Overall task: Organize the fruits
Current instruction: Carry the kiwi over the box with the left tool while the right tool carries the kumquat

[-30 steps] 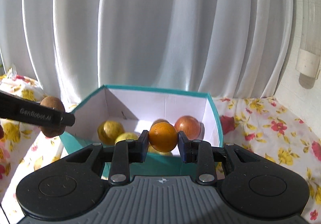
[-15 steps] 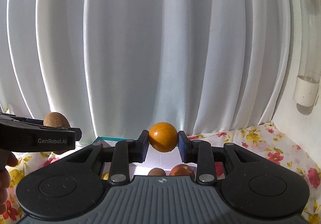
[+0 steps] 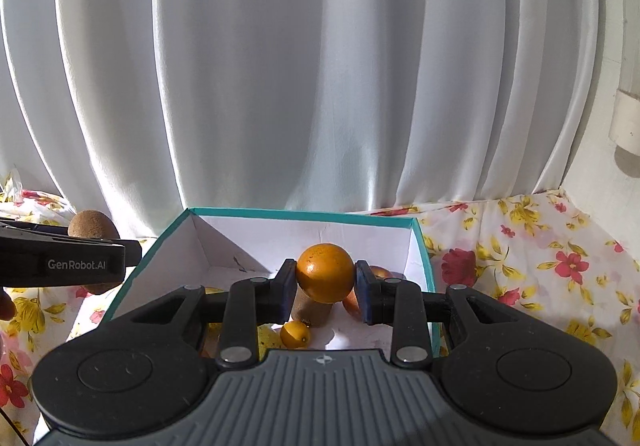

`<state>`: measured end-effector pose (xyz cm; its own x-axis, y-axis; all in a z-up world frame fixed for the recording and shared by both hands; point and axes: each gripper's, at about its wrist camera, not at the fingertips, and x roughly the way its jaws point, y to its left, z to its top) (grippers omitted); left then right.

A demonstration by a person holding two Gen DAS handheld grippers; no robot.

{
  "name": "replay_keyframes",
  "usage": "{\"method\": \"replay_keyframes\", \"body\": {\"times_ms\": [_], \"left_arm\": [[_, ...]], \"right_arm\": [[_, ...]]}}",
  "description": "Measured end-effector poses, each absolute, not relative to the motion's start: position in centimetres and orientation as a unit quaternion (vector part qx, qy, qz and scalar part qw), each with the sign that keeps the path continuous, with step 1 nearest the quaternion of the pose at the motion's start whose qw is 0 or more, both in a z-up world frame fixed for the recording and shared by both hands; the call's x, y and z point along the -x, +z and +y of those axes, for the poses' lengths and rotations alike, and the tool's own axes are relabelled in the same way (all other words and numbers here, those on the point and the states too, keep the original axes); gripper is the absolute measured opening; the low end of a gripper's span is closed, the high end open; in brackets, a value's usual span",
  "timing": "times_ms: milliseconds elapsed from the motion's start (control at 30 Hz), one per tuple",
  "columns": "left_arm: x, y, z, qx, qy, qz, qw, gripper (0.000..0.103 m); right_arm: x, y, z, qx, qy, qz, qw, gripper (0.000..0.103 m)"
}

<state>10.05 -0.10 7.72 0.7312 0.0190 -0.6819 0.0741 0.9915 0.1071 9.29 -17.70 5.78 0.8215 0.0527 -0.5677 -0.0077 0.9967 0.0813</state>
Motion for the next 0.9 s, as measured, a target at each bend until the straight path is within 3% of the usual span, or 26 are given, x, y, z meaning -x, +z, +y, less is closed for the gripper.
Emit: {"method": "replay_keyframes", "body": {"times_ms": [900], "left_arm": [[-12.4, 3.6, -0.5, -0.083, -0.02, 0.428, 0.9, 0.069]], "right_arm": [[-11.6, 2.1, -17.9, -0.009, -0.004, 0.373, 0.928, 0.03]]}}
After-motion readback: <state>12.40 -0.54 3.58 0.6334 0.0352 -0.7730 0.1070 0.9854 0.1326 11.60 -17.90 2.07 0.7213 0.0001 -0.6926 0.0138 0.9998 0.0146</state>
